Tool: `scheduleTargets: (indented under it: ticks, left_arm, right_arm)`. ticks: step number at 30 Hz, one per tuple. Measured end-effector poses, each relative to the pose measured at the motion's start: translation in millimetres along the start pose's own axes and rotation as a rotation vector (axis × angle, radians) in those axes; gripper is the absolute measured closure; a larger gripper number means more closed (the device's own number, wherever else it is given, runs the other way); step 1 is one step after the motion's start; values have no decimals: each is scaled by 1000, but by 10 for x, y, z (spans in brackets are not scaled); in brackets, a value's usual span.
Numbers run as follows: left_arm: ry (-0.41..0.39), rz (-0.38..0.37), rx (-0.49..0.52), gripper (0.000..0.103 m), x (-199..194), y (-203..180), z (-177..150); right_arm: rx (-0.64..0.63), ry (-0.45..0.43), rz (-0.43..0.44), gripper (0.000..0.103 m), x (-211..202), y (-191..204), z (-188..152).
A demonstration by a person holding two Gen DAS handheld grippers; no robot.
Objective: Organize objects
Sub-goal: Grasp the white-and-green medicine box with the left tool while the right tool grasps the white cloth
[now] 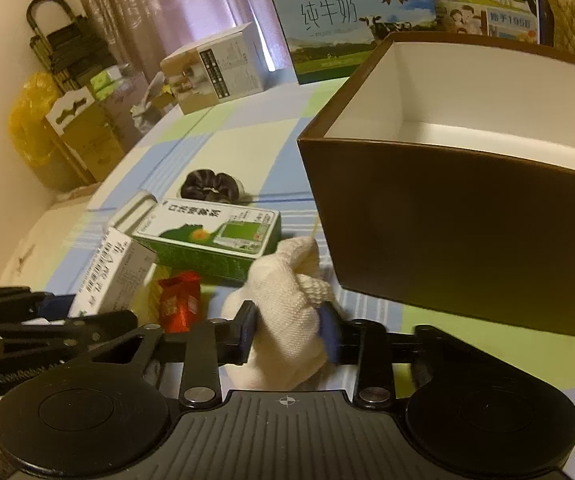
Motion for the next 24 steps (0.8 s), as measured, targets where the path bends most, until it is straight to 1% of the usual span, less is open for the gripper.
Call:
scheduleTargets:
  ticks: [1,5,7,13,19,24]
  left_arm:
    - [3,1,-1,67,7,2,-7]
    - [5,4,-2,67,8,0,-19]
    - [5,3,-3,67,3,4,-23]
    - [9,-2,-19,67,-18,10,-16]
    - [-8,1,-28,67,-148,-9,66]
    - [-42,-4,-23,67,-341,-79,237]
  right_arm:
    - [-9,0,2,83,-5,3,-6]
    - [-46,-7,12,90,-57,61,-11]
    - [-76,-12,3,91,-84,101,-20]
    - [-115,-26,27,92,-208,226,-5]
    - [-142,-61,65,92,-516,338,65]
    - [-138,-96,79,92,-796,370,181]
Point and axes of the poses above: each gripper's, at about its wrist camera, not at the fingertips, and x roughly the way its jaws point, y to its left, z to its top, the point moved 9 cm from there along x, roughly the way its jaws point, and after that the axes turned 4 degrees about x, right-handed, at the moved point
